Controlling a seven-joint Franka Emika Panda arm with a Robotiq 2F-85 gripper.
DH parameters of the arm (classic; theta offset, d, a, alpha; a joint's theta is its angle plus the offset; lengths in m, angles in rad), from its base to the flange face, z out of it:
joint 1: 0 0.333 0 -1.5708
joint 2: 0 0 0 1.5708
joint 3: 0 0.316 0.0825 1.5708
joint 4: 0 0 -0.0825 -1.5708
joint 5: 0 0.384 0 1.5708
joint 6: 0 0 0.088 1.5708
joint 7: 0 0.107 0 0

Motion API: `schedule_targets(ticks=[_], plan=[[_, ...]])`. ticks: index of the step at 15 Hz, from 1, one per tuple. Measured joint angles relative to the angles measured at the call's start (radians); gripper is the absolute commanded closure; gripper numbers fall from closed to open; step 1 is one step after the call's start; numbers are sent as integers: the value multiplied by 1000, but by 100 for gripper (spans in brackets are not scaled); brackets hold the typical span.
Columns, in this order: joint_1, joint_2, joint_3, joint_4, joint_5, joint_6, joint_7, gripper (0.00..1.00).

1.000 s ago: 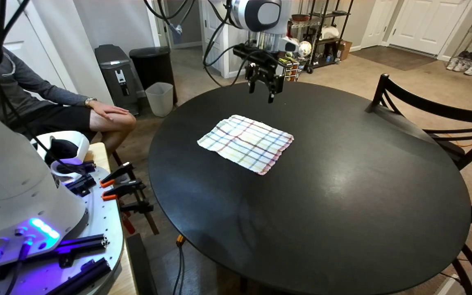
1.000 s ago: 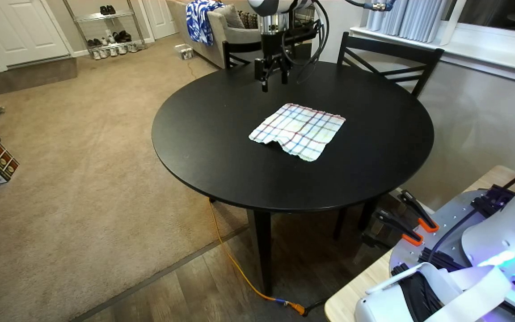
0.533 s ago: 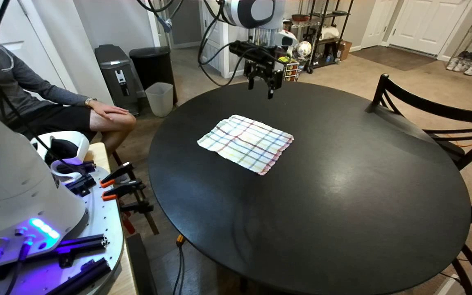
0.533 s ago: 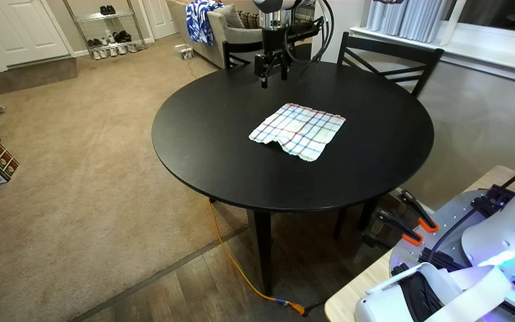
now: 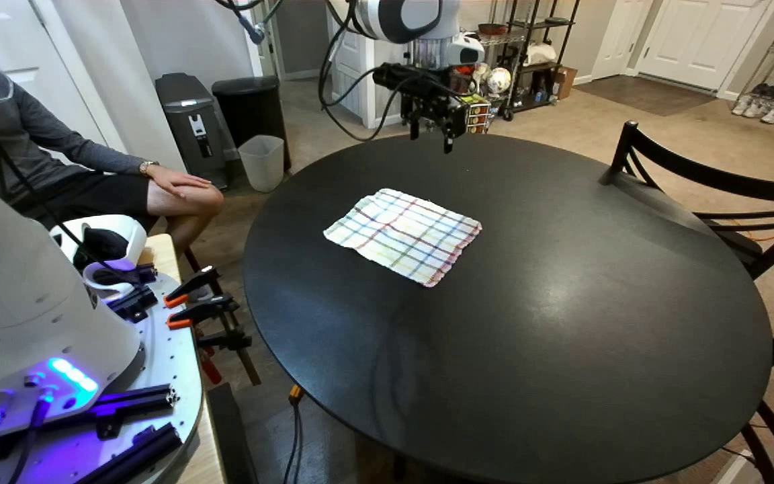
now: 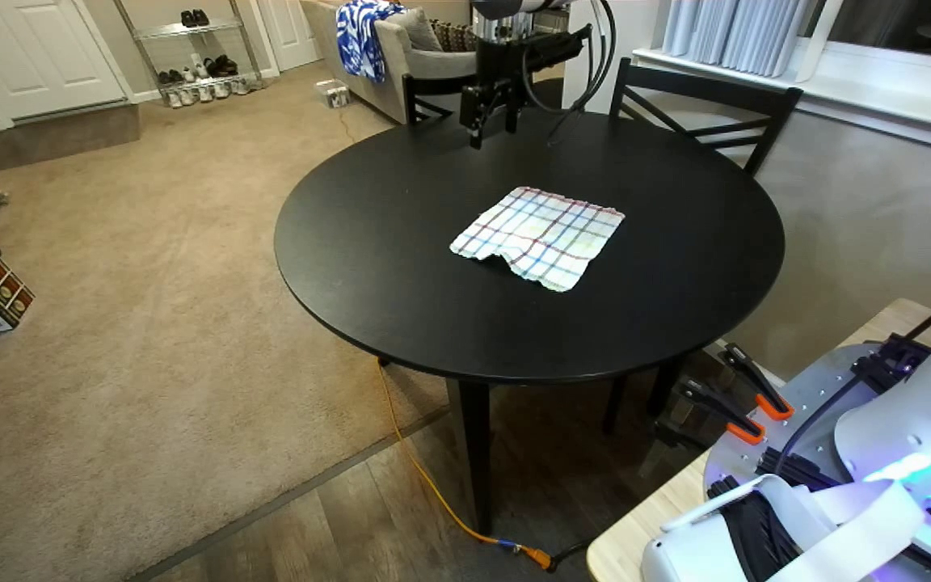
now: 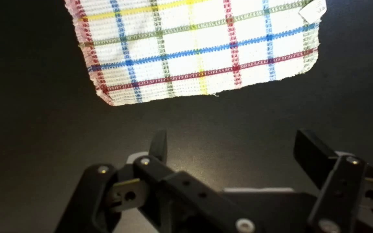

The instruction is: Unfold the tea towel to the left

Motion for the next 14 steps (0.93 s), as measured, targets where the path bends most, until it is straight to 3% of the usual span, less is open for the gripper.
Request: schedule_targets(ticks=[14], plan=[[4,-84,-17,-42,-61,6,1,0]])
